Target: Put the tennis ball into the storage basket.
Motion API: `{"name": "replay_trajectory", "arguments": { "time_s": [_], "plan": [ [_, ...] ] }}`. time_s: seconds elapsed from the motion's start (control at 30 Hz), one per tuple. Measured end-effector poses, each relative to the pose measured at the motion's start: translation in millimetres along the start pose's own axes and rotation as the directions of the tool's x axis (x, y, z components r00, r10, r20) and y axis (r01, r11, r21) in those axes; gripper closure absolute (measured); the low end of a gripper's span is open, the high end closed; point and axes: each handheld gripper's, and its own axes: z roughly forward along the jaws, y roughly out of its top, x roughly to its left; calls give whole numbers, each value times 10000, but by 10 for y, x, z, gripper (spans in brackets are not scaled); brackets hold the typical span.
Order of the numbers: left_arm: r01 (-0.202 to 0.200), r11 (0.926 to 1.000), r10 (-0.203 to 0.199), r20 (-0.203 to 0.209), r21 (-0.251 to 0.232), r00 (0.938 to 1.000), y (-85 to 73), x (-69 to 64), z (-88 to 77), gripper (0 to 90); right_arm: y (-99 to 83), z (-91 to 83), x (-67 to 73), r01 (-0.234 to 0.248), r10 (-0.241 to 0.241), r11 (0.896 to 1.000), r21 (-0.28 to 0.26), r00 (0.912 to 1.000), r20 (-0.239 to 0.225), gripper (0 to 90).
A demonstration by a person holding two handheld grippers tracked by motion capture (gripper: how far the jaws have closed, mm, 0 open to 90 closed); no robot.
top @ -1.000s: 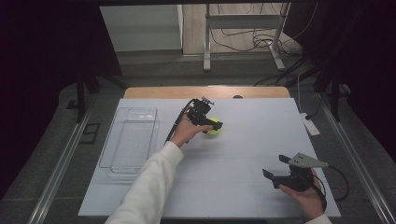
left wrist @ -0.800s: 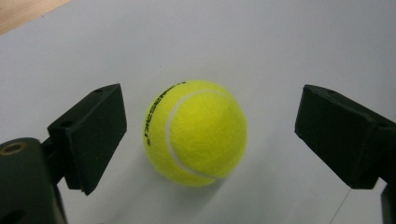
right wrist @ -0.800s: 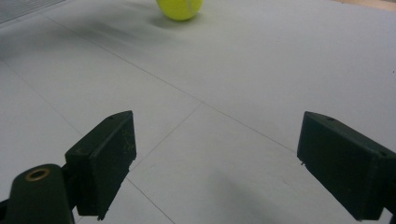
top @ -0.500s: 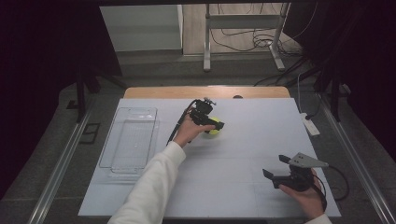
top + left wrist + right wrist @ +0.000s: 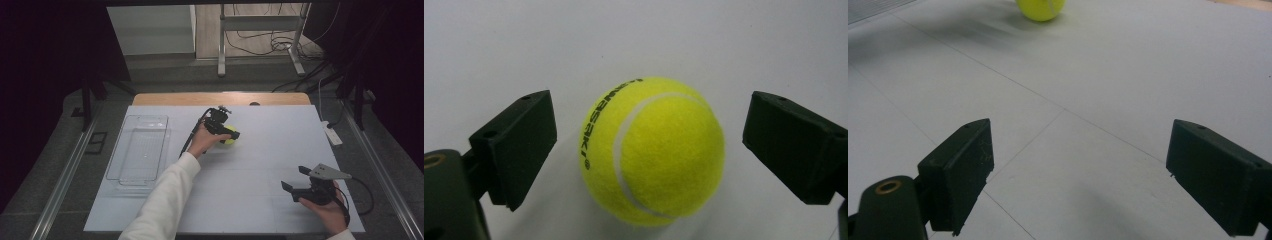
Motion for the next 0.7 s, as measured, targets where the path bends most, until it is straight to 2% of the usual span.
{"name": "replay_trajectory", "arguments": {
  "time_s": [0.47,0.57,0.7],
  "plan": [
    [-21,9997,20,41,224,10000,-19,-16,80,88,-1,1,-2,-9,9,10000,33,10000,18,121],
    [-104,9995,106,-49,293,9999,-21,-23,75,132,-1,3,-2,-1,1,10000,37,10000,26,122],
    [-56,9993,64,-237,363,9997,-23,-25,65,240,-1,3,0,-1,1,10000,39,10000,28,122]
  ]
}}
